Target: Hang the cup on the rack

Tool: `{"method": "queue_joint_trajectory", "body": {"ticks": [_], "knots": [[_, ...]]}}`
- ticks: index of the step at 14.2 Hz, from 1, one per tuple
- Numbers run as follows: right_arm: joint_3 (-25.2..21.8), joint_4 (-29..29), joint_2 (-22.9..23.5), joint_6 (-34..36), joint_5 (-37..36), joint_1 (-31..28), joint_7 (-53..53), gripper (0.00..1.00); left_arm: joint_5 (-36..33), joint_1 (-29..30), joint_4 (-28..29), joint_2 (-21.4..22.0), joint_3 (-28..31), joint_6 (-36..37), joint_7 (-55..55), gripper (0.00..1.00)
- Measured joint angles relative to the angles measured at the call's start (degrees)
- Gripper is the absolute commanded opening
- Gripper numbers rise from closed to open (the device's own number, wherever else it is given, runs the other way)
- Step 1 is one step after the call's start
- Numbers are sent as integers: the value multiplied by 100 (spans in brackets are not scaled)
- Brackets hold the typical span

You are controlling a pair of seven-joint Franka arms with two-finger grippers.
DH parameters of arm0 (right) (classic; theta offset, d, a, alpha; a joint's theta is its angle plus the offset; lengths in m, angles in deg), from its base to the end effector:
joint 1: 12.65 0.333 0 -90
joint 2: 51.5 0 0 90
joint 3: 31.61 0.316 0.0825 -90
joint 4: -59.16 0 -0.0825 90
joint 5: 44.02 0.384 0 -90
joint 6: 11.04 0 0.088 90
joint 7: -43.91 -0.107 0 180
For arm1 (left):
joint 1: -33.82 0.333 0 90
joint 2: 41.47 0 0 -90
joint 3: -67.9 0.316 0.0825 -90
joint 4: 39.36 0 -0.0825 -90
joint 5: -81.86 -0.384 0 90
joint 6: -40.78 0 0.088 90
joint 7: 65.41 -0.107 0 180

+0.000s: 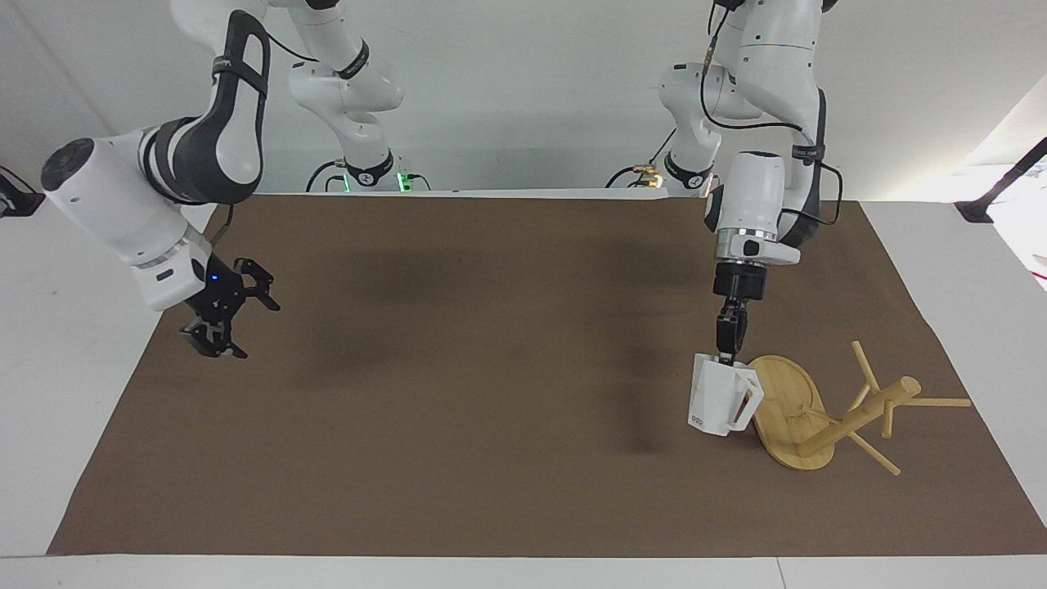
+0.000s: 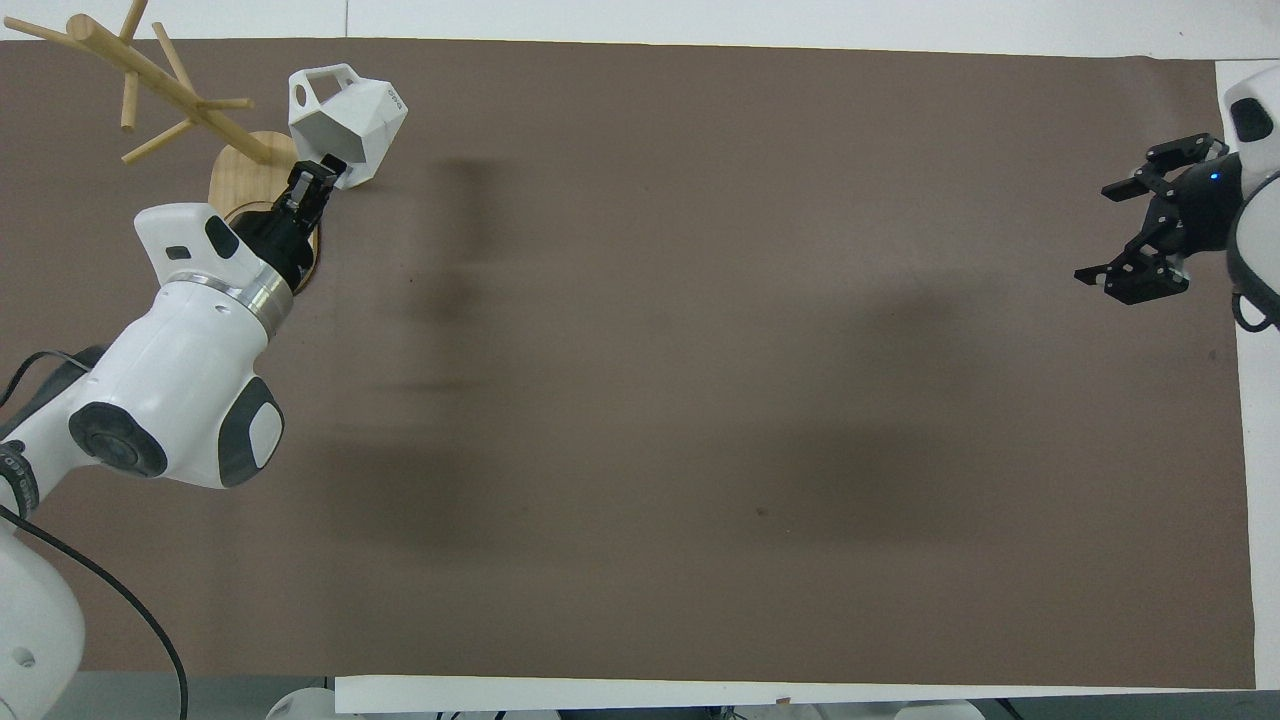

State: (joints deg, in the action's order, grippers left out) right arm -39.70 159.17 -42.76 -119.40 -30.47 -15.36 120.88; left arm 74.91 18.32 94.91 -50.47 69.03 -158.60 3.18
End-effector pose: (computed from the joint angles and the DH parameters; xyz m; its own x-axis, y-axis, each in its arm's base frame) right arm 0.6006 -0.0927 0.4823 0.4664 0.8632 0.1932 0.8837 -0.4646 -0.0571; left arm 0.5426 -0.1541 0.3866 0.5016 0.7812 0.3716 0.3465 -0.5750 0.7411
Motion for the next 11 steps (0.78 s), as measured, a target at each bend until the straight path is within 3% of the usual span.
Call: {"method": "queue_joint_trajectory", "body": {"ticks": [4,7,11], "knots": [[70,-732,-410,1708,-812,25,-3148,99,-146,314,-15,-17,-5,2,0,0],[119,-1101,-710,2641,-1000,114,-5497,99,-240,485,8,-138,-4,3,0,0],[136,-1602,-836,3365,-1217,113,-6728,99,-298,733,14,-290,-9,3,0,0]]}}
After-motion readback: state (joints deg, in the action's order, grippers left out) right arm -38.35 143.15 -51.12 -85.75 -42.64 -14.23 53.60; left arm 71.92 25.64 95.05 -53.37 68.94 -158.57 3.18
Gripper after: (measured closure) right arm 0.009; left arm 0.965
